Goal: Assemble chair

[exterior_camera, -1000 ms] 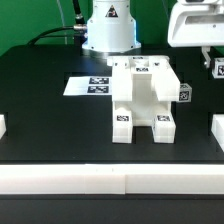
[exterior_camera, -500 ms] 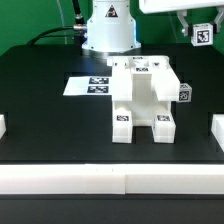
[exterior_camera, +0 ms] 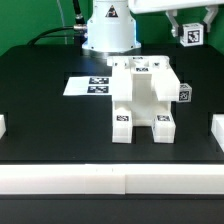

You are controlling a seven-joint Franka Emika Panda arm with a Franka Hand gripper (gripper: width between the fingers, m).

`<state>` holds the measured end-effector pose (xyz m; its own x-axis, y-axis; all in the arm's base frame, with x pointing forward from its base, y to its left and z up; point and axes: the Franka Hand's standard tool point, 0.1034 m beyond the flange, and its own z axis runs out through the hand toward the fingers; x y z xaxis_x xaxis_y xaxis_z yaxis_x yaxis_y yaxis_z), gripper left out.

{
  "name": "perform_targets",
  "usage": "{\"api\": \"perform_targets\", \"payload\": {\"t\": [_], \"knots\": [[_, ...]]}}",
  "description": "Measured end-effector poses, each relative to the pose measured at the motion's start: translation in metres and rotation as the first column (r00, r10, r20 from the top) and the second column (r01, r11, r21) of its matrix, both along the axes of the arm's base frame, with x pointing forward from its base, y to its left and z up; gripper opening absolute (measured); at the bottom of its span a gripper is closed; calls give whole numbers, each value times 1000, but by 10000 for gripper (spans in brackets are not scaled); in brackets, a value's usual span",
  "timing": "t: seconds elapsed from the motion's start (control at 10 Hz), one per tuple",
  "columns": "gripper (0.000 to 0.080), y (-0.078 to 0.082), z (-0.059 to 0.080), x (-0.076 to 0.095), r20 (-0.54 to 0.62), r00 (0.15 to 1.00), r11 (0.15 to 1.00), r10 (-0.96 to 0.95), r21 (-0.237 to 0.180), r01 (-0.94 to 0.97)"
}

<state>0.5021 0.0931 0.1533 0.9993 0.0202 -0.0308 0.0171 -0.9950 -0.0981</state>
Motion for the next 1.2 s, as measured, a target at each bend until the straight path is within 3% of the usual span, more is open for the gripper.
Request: {"api": "perform_targets", "payload": {"t": [0.1,0.5,0.7,0.9,1.2], "knots": [[287,-6,3,4,2,1000,1000,8,2,-8],[287,-7,1,3,2,1000,1000,20,1,-20],[287,-31,-5,16,18,997,997,80,-22,-79],[287,-43,-7,24,19,995,995,95,-25,-95],[287,-41,-9,23,18,994,994,105,-29,-104]]}}
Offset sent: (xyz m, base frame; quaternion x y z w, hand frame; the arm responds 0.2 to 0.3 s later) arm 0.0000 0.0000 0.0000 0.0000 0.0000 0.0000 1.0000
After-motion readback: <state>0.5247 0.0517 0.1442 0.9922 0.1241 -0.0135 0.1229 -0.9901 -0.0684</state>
